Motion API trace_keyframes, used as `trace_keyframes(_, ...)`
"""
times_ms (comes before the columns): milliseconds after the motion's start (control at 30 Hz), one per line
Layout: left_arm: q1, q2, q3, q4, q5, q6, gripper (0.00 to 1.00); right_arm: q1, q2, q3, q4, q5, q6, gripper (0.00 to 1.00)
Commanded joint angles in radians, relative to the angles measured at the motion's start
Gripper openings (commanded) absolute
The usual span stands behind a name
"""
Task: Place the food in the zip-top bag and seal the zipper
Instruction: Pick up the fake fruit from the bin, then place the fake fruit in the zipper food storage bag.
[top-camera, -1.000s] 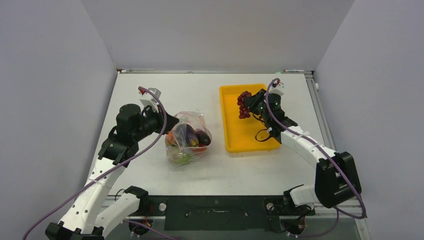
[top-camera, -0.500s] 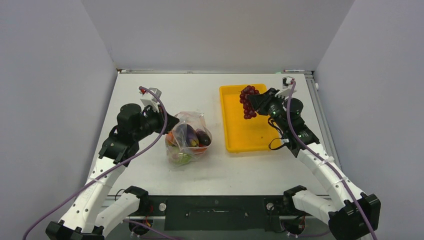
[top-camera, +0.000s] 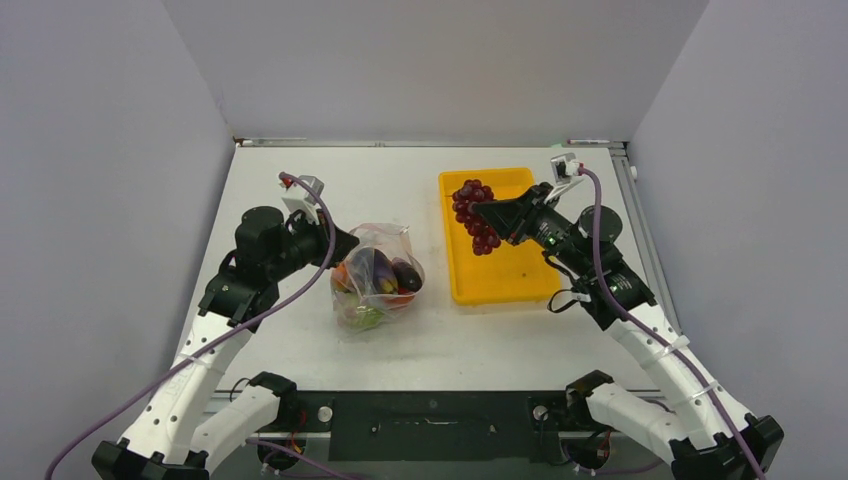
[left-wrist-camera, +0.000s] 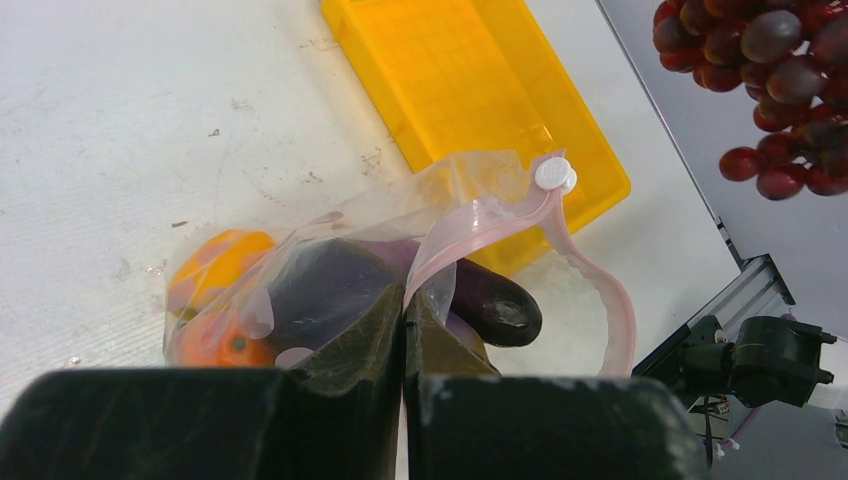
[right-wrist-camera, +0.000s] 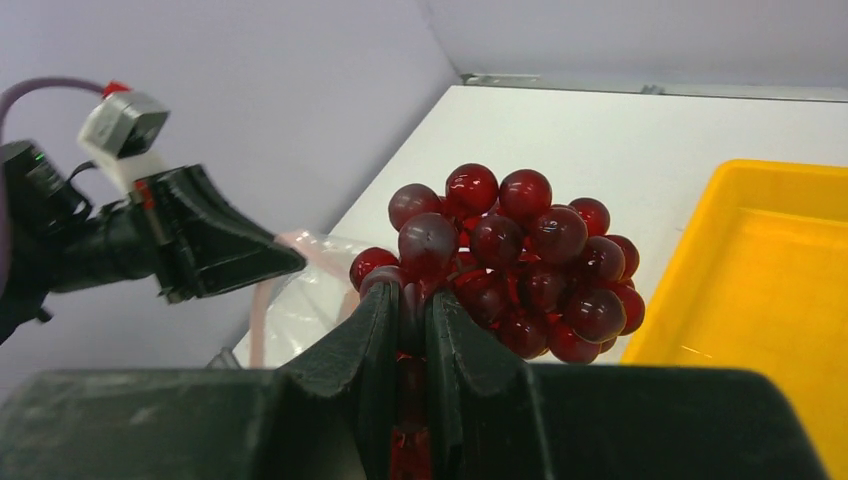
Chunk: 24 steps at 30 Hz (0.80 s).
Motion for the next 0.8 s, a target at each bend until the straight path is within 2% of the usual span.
trace_keyframes(0,0.006,0.002,0.004,0.028,0.012,0.011,0.0,0.093,-0.022,0.093,0.034,-0.061,-0.062,0.05)
trace_keyframes(100,0.006,0.003,0.003,0.027,0.013,0.013,0.0,0.166,-0.02,0.121,0.023,-0.055,-0.086,0.05)
trace_keyframes(367,0.006,0.006,0.004,0.026,0.015,0.013,0.0,0.271,0.029,0.144,0.096,-0.105,-0.055,0.05)
trace_keyframes(600,0.006,0.009,0.006,0.025,0.022,0.011,0.0,0.457,0.106,0.167,0.098,-0.007,-0.102,0.05)
trace_keyframes(767,0.006,0.01,0.006,0.023,0.021,0.013,0.0,0.571,0.163,0.213,0.039,0.104,-0.176,0.05)
